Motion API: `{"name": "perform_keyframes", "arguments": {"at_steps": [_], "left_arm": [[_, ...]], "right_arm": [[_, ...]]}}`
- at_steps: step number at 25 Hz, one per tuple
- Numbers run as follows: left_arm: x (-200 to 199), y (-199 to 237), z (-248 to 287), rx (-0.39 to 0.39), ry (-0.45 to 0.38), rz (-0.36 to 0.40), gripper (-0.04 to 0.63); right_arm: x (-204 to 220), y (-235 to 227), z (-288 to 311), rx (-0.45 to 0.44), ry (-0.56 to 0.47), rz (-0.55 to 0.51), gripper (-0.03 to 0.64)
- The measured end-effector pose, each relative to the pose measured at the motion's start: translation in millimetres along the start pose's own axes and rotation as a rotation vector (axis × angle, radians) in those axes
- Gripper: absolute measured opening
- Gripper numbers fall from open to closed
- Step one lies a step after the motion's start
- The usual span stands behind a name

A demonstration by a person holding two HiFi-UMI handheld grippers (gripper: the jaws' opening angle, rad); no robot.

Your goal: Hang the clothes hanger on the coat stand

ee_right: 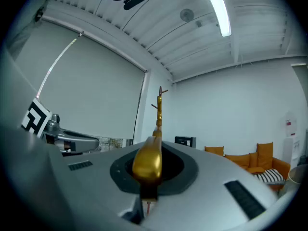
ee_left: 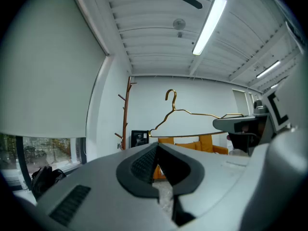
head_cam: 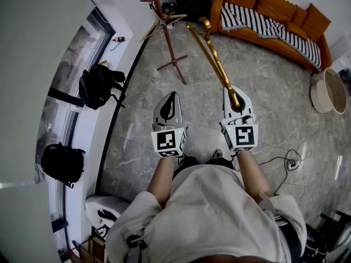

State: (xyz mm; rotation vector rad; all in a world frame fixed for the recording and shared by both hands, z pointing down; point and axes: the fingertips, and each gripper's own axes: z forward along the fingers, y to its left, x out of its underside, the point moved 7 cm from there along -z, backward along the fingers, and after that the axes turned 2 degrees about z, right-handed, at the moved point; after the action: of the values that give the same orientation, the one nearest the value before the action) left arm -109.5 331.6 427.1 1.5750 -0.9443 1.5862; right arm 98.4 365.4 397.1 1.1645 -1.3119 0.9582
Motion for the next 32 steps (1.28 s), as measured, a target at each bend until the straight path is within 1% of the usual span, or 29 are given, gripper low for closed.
{"name": "perform_keyframes", "arguments": {"at_steps": [4, 7, 10, 14, 22, 25, 27, 32], "left_arm": [[-3, 0, -5, -0.001, 0.000, -0.001, 0.009], [0, 3, -10, 0.013, -0.002, 0.001, 0.009], [5, 9, -14, 0.026, 0.011, -0.001, 0.009], [8, 25, -23, 0.025, 0.017, -0.012, 0.009], [20, 64, -40, 0.022, 0.028, -0.042, 0.009], [24, 73, -44, 0.024, 0.029, -0.049, 0.009], [27, 83, -45, 0.020, 0.029, -0.057, 0.009], [40, 98, -39, 0.004, 0.044, -0.078, 0.009]], "right_arm": [[-2, 4, -2, -0.002, 0.007, 0.002, 0.002], [2, 13, -2, -0.014, 0.008, 0.010, 0.002], [6, 24, 0, -0.049, 0.009, 0.012, 0.002], [7, 39, 4, -0.097, 0.023, -0.002, 0.002], [9, 72, 14, -0.084, 0.072, 0.021, 0.002], [15, 80, 16, -0.089, 0.055, 0.010, 0.002], [19, 86, 22, -0.084, 0.066, 0.011, 0.002], [22, 88, 37, -0.089, 0.087, 0.016, 0.002]]}}
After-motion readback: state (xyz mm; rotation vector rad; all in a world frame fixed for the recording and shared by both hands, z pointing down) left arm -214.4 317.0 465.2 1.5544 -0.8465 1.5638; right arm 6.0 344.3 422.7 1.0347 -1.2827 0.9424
